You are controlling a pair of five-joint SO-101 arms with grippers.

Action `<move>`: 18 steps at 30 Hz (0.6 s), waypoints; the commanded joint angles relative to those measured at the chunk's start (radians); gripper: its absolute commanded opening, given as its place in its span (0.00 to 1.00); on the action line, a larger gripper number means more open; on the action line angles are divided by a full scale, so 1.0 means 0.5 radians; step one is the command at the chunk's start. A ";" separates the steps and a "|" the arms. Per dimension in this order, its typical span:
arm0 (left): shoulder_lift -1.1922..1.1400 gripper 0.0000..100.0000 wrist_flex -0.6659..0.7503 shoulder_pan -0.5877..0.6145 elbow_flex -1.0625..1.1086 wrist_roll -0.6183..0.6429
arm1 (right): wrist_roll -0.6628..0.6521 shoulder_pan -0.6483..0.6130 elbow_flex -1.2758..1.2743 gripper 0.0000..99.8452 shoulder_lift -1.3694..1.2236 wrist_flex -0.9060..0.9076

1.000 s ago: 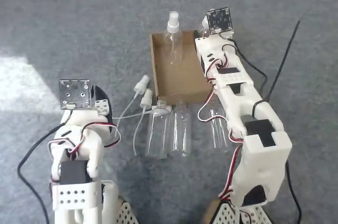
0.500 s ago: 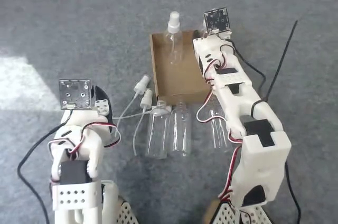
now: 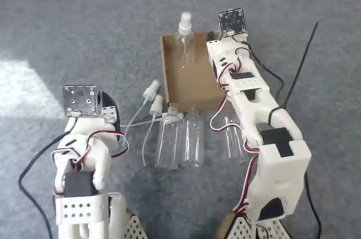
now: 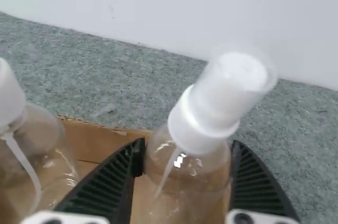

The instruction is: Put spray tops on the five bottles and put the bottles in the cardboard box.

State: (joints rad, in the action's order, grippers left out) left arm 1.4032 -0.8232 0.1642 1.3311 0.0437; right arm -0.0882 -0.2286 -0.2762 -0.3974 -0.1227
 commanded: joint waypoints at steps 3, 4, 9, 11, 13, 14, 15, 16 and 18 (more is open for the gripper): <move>0.025 0.01 0.049 0.012 -0.005 0.018 | -0.025 -0.011 0.120 0.29 0.041 -0.020; 0.025 0.01 0.049 0.012 -0.005 0.018 | -0.025 -0.011 0.120 0.29 0.044 -0.020; 0.025 0.01 0.049 0.012 -0.005 0.018 | -0.025 -0.011 0.135 0.29 0.048 -0.020; 0.025 0.01 0.046 0.012 -0.005 0.018 | -0.025 -0.011 0.144 0.29 0.048 -0.020; 0.025 0.01 0.046 0.012 -0.005 0.018 | -0.025 -0.011 0.163 0.29 0.048 -0.020; 0.025 0.01 0.046 0.012 -0.005 0.018 | -0.025 -0.011 0.163 0.29 0.048 -0.020; 0.025 0.01 0.046 0.012 -0.005 0.018 | -0.025 -0.011 0.166 0.29 0.048 -0.020; 0.025 0.01 0.046 0.012 -0.005 0.018 | -0.025 -0.011 0.166 0.29 0.048 -0.020; 0.025 0.01 0.046 0.012 -0.005 0.018 | -0.018 -0.011 0.166 0.29 0.048 -0.020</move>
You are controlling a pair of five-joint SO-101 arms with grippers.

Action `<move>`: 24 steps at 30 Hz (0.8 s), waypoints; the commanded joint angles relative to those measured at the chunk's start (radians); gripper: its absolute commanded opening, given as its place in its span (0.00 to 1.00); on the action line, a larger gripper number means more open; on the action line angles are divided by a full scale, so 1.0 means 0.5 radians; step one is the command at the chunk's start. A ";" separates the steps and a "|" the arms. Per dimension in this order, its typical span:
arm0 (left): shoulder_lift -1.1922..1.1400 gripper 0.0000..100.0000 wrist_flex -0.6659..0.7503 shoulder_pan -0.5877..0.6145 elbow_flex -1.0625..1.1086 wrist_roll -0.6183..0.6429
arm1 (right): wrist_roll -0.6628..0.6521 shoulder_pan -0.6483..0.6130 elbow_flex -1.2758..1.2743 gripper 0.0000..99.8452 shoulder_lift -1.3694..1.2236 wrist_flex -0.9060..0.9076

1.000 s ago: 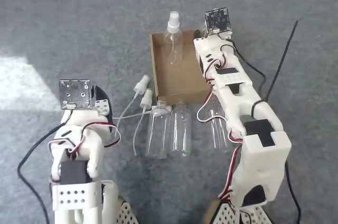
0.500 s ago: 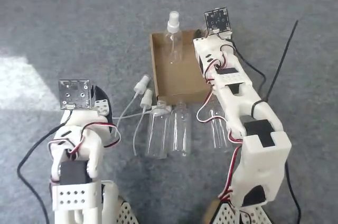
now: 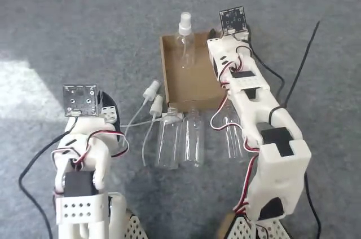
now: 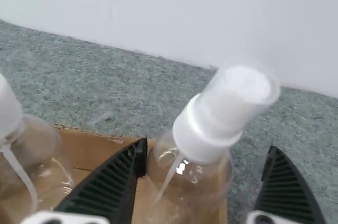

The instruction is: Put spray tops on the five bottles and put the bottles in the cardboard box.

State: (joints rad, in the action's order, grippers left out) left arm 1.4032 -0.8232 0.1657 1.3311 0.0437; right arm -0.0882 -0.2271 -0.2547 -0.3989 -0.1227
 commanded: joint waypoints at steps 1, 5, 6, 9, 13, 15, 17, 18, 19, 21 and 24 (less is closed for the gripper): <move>0.025 0.01 0.046 0.009 -0.005 0.018 | -0.021 -0.014 0.123 0.29 0.051 -0.020; 0.025 0.01 0.046 0.009 -0.005 0.018 | -0.025 -0.014 0.120 0.29 0.051 -0.020; 0.025 0.01 0.046 0.009 -0.005 0.018 | -0.025 -0.014 0.120 0.29 0.051 -0.020; 0.025 0.01 0.046 0.009 -0.005 0.018 | -0.025 -0.014 0.123 0.29 0.051 -0.020; 0.025 0.01 0.046 0.009 -0.005 0.015 | -0.025 -0.014 0.123 0.34 0.051 -0.020; 0.025 0.01 0.046 0.009 -0.005 0.015 | -0.028 -0.014 0.123 0.38 0.051 -0.020; 0.025 0.01 0.046 0.009 -0.005 0.015 | -0.028 -0.014 0.123 0.39 0.051 -0.020; 0.025 0.01 0.046 0.009 -0.005 0.015 | -0.028 -0.014 0.123 0.39 0.051 -0.020; 0.025 0.01 0.046 0.009 -0.005 0.015 | -0.028 -0.014 0.123 0.39 0.054 -0.020; 0.025 0.01 0.046 0.009 -0.005 0.015 | -0.028 -0.014 0.123 0.39 0.069 -0.020; 0.025 0.01 0.046 0.009 -0.005 0.015 | -0.028 -0.008 0.110 0.39 0.161 0.008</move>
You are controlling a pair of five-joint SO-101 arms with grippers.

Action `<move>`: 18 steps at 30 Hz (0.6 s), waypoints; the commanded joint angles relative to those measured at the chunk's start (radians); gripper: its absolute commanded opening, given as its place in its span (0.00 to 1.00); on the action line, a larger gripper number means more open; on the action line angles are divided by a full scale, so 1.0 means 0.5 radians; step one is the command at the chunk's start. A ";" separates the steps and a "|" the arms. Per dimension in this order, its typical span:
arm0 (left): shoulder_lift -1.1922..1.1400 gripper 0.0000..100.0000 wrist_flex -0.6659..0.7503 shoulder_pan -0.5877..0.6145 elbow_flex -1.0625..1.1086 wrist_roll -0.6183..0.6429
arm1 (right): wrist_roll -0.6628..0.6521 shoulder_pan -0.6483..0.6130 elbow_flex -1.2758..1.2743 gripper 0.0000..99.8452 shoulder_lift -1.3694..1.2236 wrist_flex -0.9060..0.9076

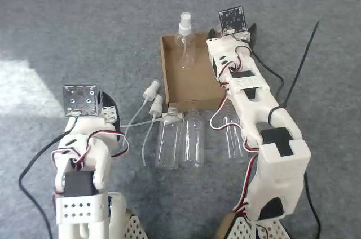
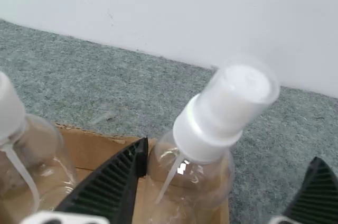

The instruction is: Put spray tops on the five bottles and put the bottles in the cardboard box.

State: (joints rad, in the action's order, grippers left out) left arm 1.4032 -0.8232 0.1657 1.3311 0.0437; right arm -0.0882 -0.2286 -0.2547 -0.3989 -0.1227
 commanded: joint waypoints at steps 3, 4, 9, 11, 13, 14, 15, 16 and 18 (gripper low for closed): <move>0.025 0.01 0.046 0.009 -0.005 0.015 | -0.021 -0.008 0.123 0.39 0.265 0.152; 0.025 0.01 0.046 0.009 -0.005 0.015 | -0.021 -0.011 0.123 0.39 0.296 0.173; 0.025 0.01 0.046 0.009 -0.005 0.015 | -0.025 -0.011 0.126 0.39 0.410 0.183; 0.025 0.01 0.046 0.009 -0.005 0.015 | -0.025 -0.011 0.126 0.39 0.440 0.176; 0.021 0.01 0.046 0.009 -0.005 0.015 | -0.018 -0.011 0.163 0.39 0.471 0.189; 0.021 0.01 0.046 0.009 -0.005 0.015 | -0.015 -0.008 0.187 0.39 0.480 0.192; 0.021 0.01 0.046 0.009 -0.005 0.015 | -0.015 -0.005 0.218 0.39 0.489 0.195; 0.021 0.01 0.046 0.009 -0.005 0.015 | -0.015 -0.005 0.252 0.39 0.502 0.195; 0.015 0.01 0.046 0.009 -0.005 0.015 | -0.021 -0.008 0.328 0.39 0.535 0.229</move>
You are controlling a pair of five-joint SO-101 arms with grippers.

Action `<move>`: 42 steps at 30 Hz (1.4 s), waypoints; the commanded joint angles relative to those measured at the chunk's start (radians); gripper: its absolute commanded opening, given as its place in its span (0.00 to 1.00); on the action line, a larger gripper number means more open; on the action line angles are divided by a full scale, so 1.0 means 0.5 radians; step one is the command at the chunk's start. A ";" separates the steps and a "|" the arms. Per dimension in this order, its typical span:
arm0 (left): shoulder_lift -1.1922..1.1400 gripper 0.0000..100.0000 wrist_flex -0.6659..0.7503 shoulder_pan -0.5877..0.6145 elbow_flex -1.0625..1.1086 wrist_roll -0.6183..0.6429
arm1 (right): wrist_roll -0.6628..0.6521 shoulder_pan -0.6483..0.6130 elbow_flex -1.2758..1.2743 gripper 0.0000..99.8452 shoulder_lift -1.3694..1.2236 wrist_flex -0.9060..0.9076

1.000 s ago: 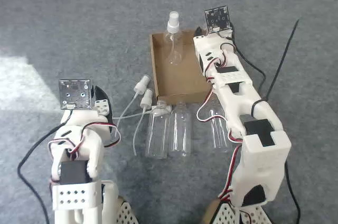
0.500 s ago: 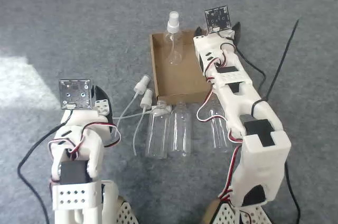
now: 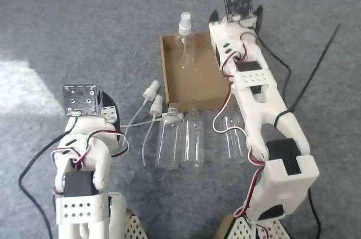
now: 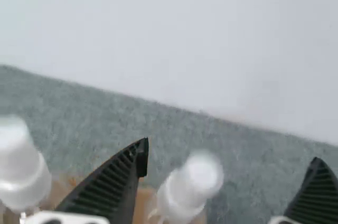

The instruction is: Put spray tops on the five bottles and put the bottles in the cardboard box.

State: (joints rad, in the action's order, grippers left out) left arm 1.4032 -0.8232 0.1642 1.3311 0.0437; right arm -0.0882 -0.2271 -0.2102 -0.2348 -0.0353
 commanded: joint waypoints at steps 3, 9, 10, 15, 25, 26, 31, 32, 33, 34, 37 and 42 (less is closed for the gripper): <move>0.012 0.01 0.049 0.012 -0.005 0.015 | -0.025 -0.038 0.420 0.37 0.296 0.345; 0.012 0.01 0.052 0.012 -0.005 0.015 | -0.015 -0.057 0.736 0.24 0.572 1.008; 0.012 0.01 0.052 0.012 -0.005 0.015 | -0.015 -0.057 0.770 0.23 0.631 1.106; 0.012 0.01 0.055 0.012 -0.005 0.015 | -0.012 -0.060 0.810 0.23 0.928 1.830; 0.009 0.01 0.153 0.012 0.060 0.015 | -0.025 -0.287 0.779 0.23 1.020 3.098; 0.009 0.01 0.172 0.012 0.069 0.015 | -0.025 -0.305 0.770 0.23 1.023 3.172; 0.009 0.01 0.178 0.012 0.081 0.015 | -0.049 -0.311 0.626 0.23 1.020 3.500; 0.009 0.01 0.178 0.012 0.081 0.015 | -0.132 -0.311 0.586 0.23 1.030 3.531; 0.009 0.01 0.181 0.012 0.084 0.015 | -0.267 -0.302 0.540 0.23 1.036 3.552; 0.009 0.01 0.181 0.012 0.084 0.015 | -0.390 -0.302 0.494 0.23 1.036 3.567; 0.009 0.01 0.181 0.012 0.084 0.015 | -0.334 -0.299 0.236 0.23 1.036 3.491; 0.009 0.01 0.181 0.012 0.084 -0.028 | -0.055 -0.299 -0.307 0.23 1.122 2.969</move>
State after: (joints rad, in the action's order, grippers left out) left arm 1.4032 -0.7603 0.1657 1.3802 0.0437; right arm -0.2064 -0.3759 -0.2010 0.2394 1.6433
